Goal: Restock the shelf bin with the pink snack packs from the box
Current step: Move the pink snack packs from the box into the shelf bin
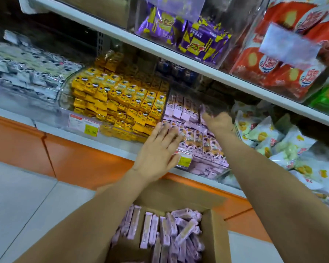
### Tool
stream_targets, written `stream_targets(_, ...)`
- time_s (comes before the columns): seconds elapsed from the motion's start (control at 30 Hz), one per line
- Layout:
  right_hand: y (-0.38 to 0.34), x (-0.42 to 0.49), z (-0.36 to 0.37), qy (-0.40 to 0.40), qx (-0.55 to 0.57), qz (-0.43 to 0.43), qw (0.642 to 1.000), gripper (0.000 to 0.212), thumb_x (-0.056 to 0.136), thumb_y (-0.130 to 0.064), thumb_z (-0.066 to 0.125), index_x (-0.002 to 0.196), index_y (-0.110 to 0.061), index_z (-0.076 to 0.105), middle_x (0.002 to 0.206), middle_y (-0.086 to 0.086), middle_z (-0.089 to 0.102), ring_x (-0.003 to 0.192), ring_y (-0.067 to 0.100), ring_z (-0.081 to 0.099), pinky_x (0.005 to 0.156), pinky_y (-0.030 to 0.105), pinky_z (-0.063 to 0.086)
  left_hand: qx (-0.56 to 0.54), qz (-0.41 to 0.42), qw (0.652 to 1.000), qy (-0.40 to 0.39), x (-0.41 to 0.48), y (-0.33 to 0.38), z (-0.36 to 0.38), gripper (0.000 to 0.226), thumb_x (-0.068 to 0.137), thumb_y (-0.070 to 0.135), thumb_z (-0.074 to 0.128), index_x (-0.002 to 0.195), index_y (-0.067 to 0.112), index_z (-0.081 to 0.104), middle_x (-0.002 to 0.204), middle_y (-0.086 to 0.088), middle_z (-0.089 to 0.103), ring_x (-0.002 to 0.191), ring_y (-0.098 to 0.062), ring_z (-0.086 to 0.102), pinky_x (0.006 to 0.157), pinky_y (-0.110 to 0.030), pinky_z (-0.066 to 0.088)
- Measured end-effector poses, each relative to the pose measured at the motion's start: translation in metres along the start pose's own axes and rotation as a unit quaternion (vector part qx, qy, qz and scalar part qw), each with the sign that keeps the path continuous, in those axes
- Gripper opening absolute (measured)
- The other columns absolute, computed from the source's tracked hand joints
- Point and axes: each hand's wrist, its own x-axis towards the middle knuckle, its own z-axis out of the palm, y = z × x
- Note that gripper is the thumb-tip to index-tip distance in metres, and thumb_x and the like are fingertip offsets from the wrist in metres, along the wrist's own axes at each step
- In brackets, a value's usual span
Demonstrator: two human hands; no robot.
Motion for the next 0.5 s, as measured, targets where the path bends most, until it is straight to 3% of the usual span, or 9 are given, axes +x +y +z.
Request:
stream_targets(0.13, 0.005, 0.009, 0.025, -0.041, 0.027, -0.007, 0.999, 0.071, 0.084, -0.058, 0.061, 0.103, 0.011, 0.061, 0.109, 0.029, 0.062, 0.105, 0.039, 0.061, 0.086, 0.041, 0.046, -0.001, 0.006, 1.0, 0.01, 0.0, -0.002, 0.006, 0.058, 0.095, 0.04, 0.034, 0.142, 0.009, 0.046, 0.149, -0.014, 0.042, 0.14, -0.037, 0.033, 0.12, -0.049, 0.005)
stream_targets(0.23, 0.016, 0.01, 0.021, -0.073, 0.017, -0.018, 0.997, 0.086, 0.077, -0.073, 0.055, 0.127, -0.003, 0.054, 0.13, 0.025, 0.052, 0.122, 0.04, 0.049, 0.103, 0.046, 0.041, 0.009, 0.003, 1.0, 0.003, 0.0, -0.001, 0.006, 0.058, 0.095, 0.04, 0.034, 0.143, 0.01, 0.045, 0.149, -0.013, 0.042, 0.14, -0.036, 0.033, 0.12, -0.05, 0.007)
stream_targets(0.33, 0.019, -0.01, 0.005, -0.067, 0.006, -0.04, 0.997, 0.075, 0.085, -0.064, 0.053, 0.14, -0.013, 0.044, 0.143, 0.023, 0.035, 0.133, 0.039, 0.035, 0.11, 0.046, 0.033, 0.011, -0.005, 1.0, 0.001, 0.0, 0.001, 0.002, 0.057, 0.096, 0.039, 0.032, 0.143, 0.01, 0.045, 0.148, -0.012, 0.044, 0.14, -0.034, 0.034, 0.12, -0.05, 0.011)
stream_targets(0.4, 0.017, -0.039, -0.005, -0.004, 0.098, -0.111, 0.989, 0.056, 0.09, -0.048, 0.058, 0.132, -0.012, 0.051, 0.133, 0.016, 0.045, 0.12, 0.027, 0.048, 0.102, 0.038, 0.041, 0.002, -0.004, 1.0, 0.016, -0.004, 0.001, -0.002, 0.056, 0.097, 0.036, 0.033, 0.145, 0.008, 0.041, 0.151, -0.014, 0.038, 0.143, -0.033, 0.029, 0.119, -0.05, 0.013)
stream_targets(0.5, 0.013, -0.102, -0.013, 0.029, 0.238, -0.219, 0.946, 0.019, 0.094, -0.026, 0.056, 0.108, -0.014, 0.061, 0.106, 0.006, 0.059, 0.081, 0.006, 0.056, 0.068, 0.023, 0.046, -0.01, -0.021, 0.997, 0.072, -0.03, 0.004, -0.001, 0.055, 0.092, 0.026, 0.04, 0.143, 0.006, 0.043, 0.148, -0.014, 0.036, 0.139, -0.032, 0.03, 0.118, -0.048, 0.016)
